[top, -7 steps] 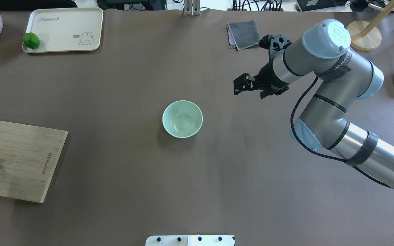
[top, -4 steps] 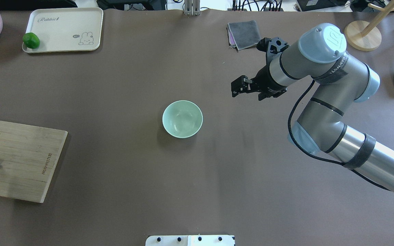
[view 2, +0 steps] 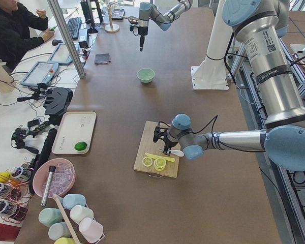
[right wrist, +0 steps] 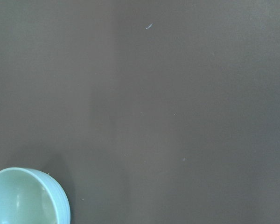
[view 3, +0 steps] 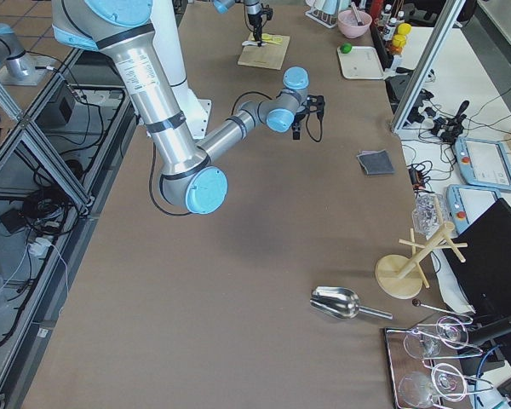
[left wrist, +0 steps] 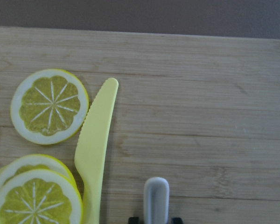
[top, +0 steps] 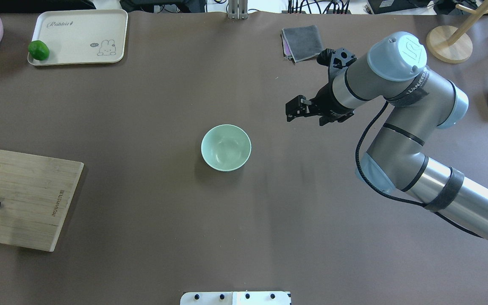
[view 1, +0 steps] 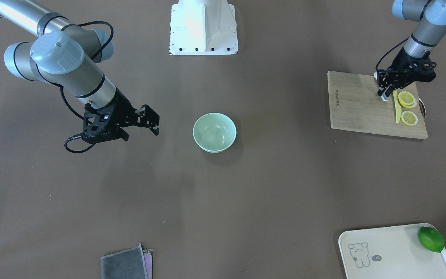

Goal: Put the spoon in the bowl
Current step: 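Hold the right arm raised while the left gripper grasps the white spoon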

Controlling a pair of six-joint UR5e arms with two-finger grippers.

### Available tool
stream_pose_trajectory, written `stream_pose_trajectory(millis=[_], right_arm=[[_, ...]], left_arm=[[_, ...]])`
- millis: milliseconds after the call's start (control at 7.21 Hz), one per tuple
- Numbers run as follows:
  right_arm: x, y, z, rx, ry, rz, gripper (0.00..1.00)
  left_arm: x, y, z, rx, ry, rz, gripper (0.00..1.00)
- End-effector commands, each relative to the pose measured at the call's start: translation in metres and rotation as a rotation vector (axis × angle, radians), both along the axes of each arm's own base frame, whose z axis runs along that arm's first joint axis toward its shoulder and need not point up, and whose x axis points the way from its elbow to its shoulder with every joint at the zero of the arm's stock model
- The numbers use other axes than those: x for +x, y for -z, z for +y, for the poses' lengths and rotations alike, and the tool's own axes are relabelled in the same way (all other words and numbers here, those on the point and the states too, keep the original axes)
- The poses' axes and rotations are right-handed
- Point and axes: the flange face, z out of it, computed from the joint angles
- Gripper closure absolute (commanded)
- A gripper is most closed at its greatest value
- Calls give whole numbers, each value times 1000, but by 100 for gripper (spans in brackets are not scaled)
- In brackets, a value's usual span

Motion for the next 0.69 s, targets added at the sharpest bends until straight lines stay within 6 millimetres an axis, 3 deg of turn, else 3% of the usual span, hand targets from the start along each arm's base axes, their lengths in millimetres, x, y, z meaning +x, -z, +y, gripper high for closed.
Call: stream_pose_trajectory(millis=[0, 139, 555], right_arm=[[-1, 0, 1, 0, 1, 0, 0], [-1, 0, 0, -1, 1, 1, 0], [-1, 3, 0, 2, 3, -4, 0]], left_arm=[[1, -1, 0, -1, 0, -2, 93], [0, 0, -1, 1, 1, 0, 100], [-11, 27, -2, 18, 13, 44, 100]])
